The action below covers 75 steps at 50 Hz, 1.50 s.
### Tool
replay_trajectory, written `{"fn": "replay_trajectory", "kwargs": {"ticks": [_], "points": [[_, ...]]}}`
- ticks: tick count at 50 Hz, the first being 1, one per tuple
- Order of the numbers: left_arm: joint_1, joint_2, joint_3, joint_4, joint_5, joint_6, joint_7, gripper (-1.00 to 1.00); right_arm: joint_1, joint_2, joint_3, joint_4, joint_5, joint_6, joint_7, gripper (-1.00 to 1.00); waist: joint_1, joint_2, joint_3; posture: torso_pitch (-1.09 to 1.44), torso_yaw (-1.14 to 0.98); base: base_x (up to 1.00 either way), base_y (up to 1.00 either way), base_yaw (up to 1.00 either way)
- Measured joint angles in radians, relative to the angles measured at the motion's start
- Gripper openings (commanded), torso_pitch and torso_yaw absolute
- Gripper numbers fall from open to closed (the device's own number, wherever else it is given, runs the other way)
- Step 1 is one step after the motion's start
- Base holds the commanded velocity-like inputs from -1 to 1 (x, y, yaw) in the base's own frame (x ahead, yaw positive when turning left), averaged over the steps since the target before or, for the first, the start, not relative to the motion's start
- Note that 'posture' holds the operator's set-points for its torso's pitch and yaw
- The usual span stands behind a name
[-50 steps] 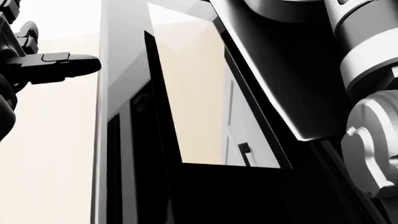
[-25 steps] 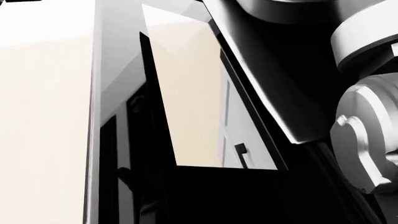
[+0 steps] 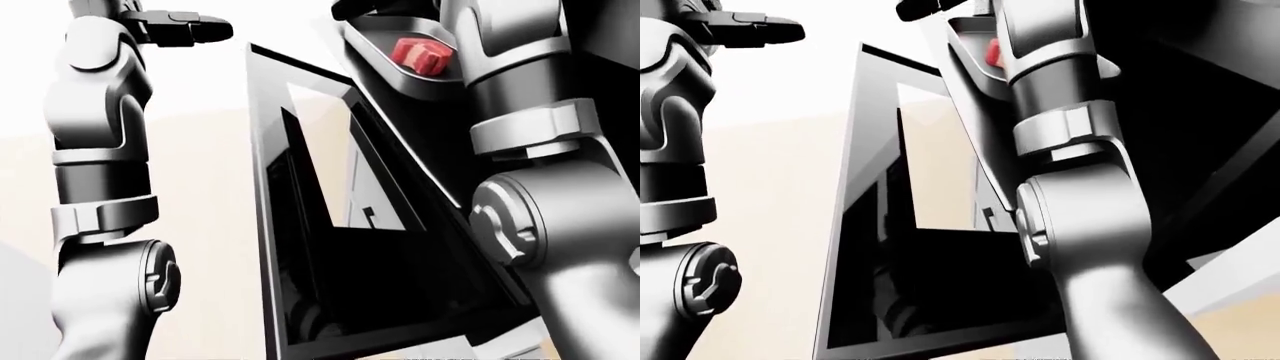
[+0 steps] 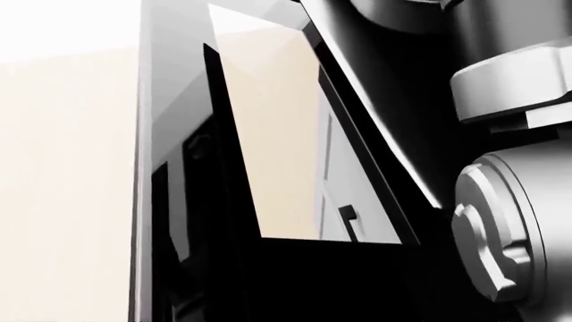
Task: Place the steak on the top rack of the oven.
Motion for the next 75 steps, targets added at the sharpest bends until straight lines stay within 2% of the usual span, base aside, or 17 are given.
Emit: {"fn": "replay_trajectory", "kwargs": {"ticks": [7,13,23,35,49,61,75], "points": [[0.023,-0.016,-0.003,-0.07,-0.003,-0.092,0.024,1.0,0.001,0.012,0.008,-0.01,-0.036,-0.048,0.05,1.0,0.001,0.005,0.002,0.0,0.0,0.0,0.0,0.0],[0.015,-0.026,-0.004,-0.049,-0.028,-0.153,0.012,1.0,-0.001,0.015,0.013,-0.04,-0.06,-0.083,0.074,1.0,0.002,0.007,0.004,0.0,0.0,0.0,0.0,0.0],[0.026,-0.024,-0.002,-0.105,-0.063,-0.207,0.01,1.0,-0.024,0.013,0.009,-0.061,-0.087,-0.154,0.111,1.0,0.001,0.008,0.009,0.0,0.0,0.0,0.0,0.0],[0.063,-0.025,0.006,-0.177,-0.096,-0.276,0.03,1.0,0.006,-0.02,0.011,-0.104,-0.142,-0.298,0.11,1.0,0.0,0.001,0.005,0.0,0.0,0.0,0.0,0.0],[0.085,-0.014,0.018,-0.21,-0.151,-0.435,0.052,1.0,0.018,-0.032,-0.001,-0.16,-0.159,-0.454,0.117,1.0,0.002,0.0,0.008,0.0,0.0,0.0,0.0,0.0],[0.078,-0.006,0.015,-0.21,-0.151,-0.477,0.069,1.0,-0.008,-0.05,-0.006,-0.17,-0.161,-0.495,0.118,1.0,0.0,0.005,0.013,0.0,0.0,0.0,0.0,0.0],[0.107,0.002,0.02,-0.239,-0.155,-0.495,0.081,1.0,0.02,-0.053,-0.008,-0.23,-0.157,-0.514,0.107,1.0,-0.001,-0.001,0.008,0.0,0.0,0.0,0.0,0.0]]}}
